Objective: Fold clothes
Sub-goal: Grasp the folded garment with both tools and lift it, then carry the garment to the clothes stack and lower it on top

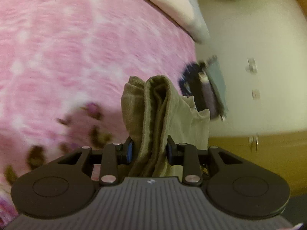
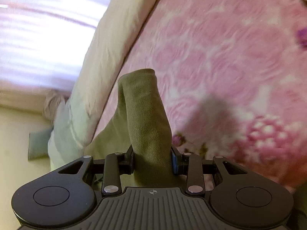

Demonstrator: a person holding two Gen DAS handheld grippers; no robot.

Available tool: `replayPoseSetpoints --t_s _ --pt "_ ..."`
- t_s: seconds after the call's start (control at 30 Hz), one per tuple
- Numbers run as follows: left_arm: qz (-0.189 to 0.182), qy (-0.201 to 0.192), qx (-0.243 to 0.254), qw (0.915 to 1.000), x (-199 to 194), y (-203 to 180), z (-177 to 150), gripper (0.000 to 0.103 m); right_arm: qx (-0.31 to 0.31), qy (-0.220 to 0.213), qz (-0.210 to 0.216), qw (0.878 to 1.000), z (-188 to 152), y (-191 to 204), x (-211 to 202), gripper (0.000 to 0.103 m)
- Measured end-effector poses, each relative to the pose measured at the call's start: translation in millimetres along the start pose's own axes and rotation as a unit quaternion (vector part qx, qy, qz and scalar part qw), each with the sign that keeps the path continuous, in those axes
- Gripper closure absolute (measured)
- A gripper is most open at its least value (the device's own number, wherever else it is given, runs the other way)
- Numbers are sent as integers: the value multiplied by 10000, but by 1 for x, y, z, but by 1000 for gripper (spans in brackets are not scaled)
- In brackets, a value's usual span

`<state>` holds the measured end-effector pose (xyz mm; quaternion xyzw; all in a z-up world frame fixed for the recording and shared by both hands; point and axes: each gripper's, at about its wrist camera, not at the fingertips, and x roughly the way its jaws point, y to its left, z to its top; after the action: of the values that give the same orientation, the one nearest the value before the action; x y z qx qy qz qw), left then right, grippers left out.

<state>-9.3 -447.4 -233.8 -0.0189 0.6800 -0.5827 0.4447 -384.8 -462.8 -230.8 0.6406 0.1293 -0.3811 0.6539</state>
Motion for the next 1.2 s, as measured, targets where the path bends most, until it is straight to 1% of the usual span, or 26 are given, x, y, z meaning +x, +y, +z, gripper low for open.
replayPoseSetpoints --t_s 0.07,0.1,0.23,0.33,0.4,0.47,0.53,0.6,0.67,0.77,0.87,0.93,1.03,1.2 --pt "-148 271 181 9994 26 -26 -9 76 120 -196 -152 9996 5 -9 -34 69" --pt "-244 407 169 9987 42 -36 -14 76 230 -264 -254 9991 10 -19 -51 69" --pt "-402 824 -125 9957 108 -56 -46 76 469 -326 -751 9955 39 -60 -103 69" --pt "-366 923 -330 9945 147 -72 -54 76 555 -171 -923 9940 73 -85 -122 69" --pt "-336 889 -386 9947 171 -92 -50 76 578 -71 -915 9941 102 -99 -133 69" --pt "-356 781 -341 9957 192 -117 -40 76 497 -106 -815 9954 133 -105 -143 69" --pt "-455 619 -216 9968 211 -148 -20 76 423 -230 -659 9967 165 -107 -157 69" --pt "-592 446 50 9972 231 -187 2 76 315 -440 -455 9975 203 -106 -171 69" --pt "-730 281 399 9961 252 -228 30 76 176 -740 -240 9968 243 -102 -184 69" --pt "-844 94 880 9925 287 -283 75 76 73 -1210 4 9926 301 -97 -195 69" --pt "-912 16 1144 9892 326 -324 121 76 202 -1612 141 9866 353 -97 -195 69" --pt "-862 46 1278 9880 350 -345 149 75 389 -1824 215 9822 384 -100 -191 69" --pt "-701 118 1455 9868 384 -368 186 75 704 -1971 306 9774 423 -110 -179 69" --pt "-471 242 1507 9872 429 -377 220 75 900 -1985 320 9754 468 -126 -155 69"
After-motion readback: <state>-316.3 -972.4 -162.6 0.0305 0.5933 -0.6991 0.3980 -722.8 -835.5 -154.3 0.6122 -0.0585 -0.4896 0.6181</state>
